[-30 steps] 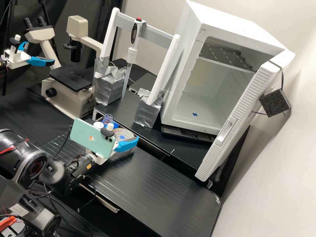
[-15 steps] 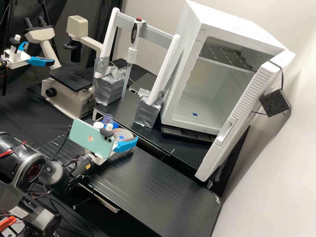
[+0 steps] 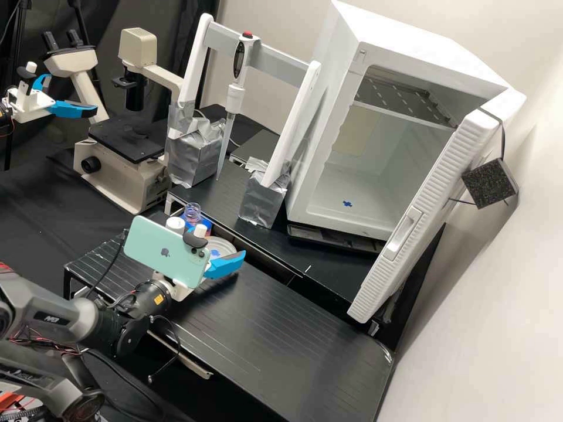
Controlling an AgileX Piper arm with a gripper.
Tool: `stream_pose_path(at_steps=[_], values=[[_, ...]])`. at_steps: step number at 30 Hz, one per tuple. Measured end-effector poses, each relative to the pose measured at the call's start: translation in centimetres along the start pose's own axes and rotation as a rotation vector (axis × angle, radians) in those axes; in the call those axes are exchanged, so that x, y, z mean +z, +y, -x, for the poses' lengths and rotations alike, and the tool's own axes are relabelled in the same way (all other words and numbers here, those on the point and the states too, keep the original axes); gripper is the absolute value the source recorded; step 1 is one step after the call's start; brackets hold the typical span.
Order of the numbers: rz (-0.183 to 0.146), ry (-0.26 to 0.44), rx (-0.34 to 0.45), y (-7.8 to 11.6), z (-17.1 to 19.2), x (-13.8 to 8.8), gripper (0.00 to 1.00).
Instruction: Close the lid
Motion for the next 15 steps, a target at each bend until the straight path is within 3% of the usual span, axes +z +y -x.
stream_pose_path(at_steps=[4,15], values=[[0.018,0.003,-0.013,-0.05,0.04,0.04,1.00],[0.016,0.000,-0.020,-0.20,-0.21,0.30,1.00]])
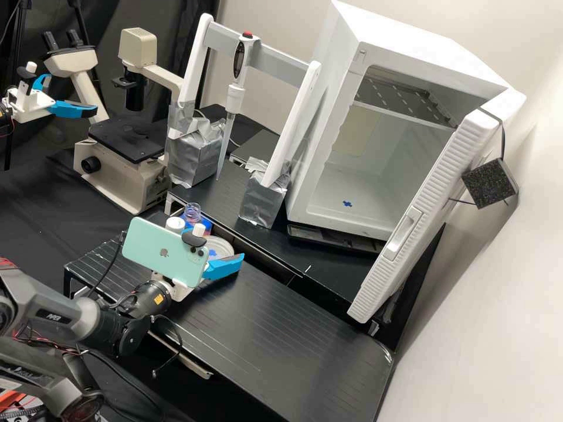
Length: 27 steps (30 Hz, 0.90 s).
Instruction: Close the lid
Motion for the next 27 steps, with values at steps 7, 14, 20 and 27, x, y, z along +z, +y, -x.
stream_pose_path(at_steps=[7,14,20,27], values=[[0.002,0.009,0.048,1.1,1.6,-0.9,1.00],[0.014,0.074,0.157,2.3,4.0,-2.5,1.00],[0.005,0.153,0.185,2.1,3.4,-3.5,1.00],[-0.089,0.180,0.298,0.6,0.6,-4.2,1.00]])
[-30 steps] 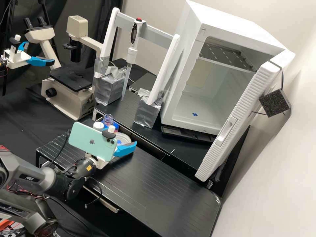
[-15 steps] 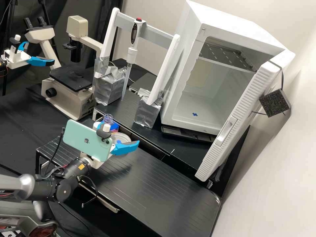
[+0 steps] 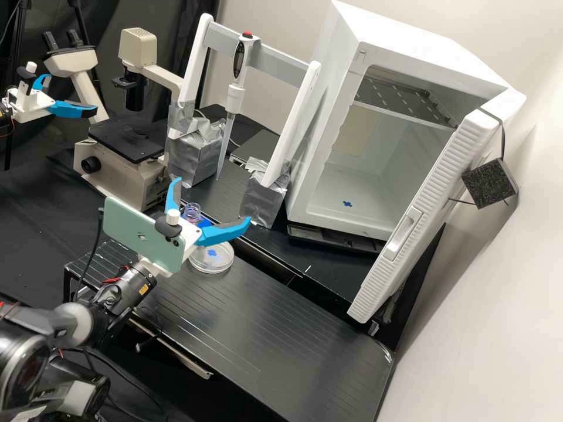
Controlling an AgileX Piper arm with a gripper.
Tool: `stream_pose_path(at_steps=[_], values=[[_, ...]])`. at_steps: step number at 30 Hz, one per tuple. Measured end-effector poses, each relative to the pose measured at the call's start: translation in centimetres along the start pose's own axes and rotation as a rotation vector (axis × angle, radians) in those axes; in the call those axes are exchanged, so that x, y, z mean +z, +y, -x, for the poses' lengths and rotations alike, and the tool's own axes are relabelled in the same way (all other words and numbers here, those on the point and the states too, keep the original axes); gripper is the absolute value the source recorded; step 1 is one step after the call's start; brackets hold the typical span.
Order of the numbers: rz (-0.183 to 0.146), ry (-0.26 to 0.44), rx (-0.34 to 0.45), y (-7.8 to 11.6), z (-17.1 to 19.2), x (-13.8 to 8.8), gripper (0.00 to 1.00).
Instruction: Close the lid
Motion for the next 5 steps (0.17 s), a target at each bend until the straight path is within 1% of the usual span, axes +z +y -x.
stream_pose_path(at_steps=[1,3,5], values=[[0.002,-0.021,-0.006,-0.17,-0.11,0.30,1.00],[0.017,-0.047,-0.010,-0.29,-0.28,0.77,1.00],[0.017,-0.066,-0.012,-0.33,-0.40,1.15,1.00]])
